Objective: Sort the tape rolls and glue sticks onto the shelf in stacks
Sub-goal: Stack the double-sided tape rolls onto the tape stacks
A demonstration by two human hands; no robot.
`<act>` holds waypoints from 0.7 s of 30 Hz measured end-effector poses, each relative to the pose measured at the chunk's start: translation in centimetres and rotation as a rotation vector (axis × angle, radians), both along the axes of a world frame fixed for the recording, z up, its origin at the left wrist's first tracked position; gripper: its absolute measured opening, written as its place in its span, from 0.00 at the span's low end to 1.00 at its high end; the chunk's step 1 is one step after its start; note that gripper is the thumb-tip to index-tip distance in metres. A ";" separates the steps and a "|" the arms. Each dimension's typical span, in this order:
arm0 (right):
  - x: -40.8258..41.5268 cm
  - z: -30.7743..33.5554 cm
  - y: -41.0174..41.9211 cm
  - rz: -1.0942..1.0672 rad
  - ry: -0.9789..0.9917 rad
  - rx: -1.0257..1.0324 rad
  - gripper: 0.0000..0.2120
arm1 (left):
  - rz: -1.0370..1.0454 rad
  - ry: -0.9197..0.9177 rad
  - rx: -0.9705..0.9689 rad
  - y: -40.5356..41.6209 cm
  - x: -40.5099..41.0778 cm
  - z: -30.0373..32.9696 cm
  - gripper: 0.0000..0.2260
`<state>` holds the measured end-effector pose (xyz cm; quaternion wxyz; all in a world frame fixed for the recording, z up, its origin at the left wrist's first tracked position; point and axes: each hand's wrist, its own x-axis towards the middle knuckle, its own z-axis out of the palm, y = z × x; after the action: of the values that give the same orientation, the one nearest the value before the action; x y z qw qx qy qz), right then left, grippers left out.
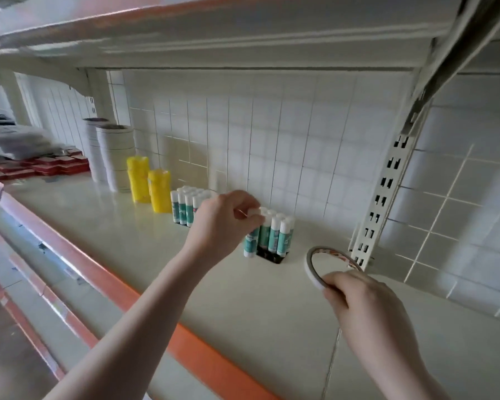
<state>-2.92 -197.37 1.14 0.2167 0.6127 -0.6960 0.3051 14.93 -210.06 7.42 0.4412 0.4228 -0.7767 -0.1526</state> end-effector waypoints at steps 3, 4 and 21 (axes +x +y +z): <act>0.7 -0.2 -1.7 -0.057 0.010 0.006 0.15 | -0.051 -0.012 -0.001 -2.9 -0.5 0.0 0.06; 0.9 -0.4 -2.1 -0.080 0.009 0.013 0.15 | -0.074 -0.017 0.003 -3.7 -0.7 -0.1 0.06; 4.2 -2.2 -4.7 -0.350 -0.036 0.083 0.14 | -0.274 -0.031 -0.139 -10.2 -3.6 -4.6 0.08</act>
<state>1.31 -202.11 -1.04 0.2284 0.4853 -0.8078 0.2446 11.37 -220.26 2.81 0.4326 0.2835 -0.8425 -0.1506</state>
